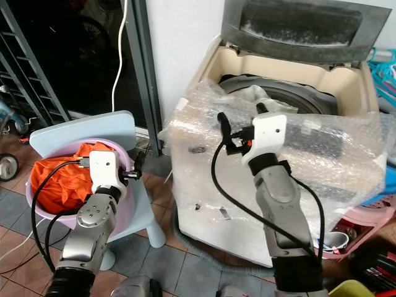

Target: Clothes washing

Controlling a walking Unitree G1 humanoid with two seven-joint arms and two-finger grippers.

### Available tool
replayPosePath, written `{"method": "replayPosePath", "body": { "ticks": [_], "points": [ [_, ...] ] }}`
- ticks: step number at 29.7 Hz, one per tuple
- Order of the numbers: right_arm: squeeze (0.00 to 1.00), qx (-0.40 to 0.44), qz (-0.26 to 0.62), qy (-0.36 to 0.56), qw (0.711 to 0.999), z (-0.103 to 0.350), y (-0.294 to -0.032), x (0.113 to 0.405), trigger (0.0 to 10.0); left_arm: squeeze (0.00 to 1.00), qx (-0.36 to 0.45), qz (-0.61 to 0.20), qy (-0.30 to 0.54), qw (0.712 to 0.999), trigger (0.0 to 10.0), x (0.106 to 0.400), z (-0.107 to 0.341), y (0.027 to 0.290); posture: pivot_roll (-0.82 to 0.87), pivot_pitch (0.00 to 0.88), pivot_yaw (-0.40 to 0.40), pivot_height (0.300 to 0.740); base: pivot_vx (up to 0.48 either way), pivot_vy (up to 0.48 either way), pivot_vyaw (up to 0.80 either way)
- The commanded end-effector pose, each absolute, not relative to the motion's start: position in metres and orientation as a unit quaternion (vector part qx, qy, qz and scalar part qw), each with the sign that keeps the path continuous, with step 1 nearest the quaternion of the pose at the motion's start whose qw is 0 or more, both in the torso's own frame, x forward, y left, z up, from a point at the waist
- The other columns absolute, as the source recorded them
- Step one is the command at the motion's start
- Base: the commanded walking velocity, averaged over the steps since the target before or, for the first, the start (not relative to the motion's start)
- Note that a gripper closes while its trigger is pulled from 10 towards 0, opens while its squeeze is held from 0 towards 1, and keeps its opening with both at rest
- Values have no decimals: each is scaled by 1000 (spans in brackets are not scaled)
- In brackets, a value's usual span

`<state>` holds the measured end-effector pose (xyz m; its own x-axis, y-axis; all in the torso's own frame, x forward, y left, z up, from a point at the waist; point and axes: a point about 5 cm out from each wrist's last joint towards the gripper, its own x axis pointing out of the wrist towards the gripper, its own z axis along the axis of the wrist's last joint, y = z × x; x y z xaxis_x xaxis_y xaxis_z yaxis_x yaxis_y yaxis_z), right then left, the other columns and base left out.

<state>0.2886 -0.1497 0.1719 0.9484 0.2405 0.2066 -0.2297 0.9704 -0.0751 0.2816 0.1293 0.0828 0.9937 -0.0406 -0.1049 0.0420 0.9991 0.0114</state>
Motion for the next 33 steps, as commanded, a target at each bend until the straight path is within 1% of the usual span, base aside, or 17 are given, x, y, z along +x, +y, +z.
{"method": "replayPosePath", "body": {
  "ticks": [1,11,13,17,30,33],
  "points": [
    [0,-19,122,-109,986,174,-148,286,10000,0,9,-19,50,999,10000,283,86,130,-96,0,22,740,0,480,0],
    [0,-9,122,-99,988,174,-147,284,10000,0,4,-25,55,998,10000,281,85,127,-95,0,26,740,0,480,0],
    [0,-10,122,-99,988,173,-147,284,10000,0,0,-24,44,999,10000,282,87,127,-95,0,26,740,0,480,800],
    [0,-15,126,-98,987,172,-146,283,10000,0,-4,-52,30,998,10000,279,91,123,-94,0,28,740,0,0,800],
    [0,-5,128,-81,988,164,-141,283,10000,0,17,-29,26,999,10000,282,92,132,-85,0,31,740,0,0,800],
    [0,-12,110,-64,992,155,-147,282,10000,0,23,-26,28,999,10000,280,91,136,-85,0,31,740,0,0,0]
  ]
}}
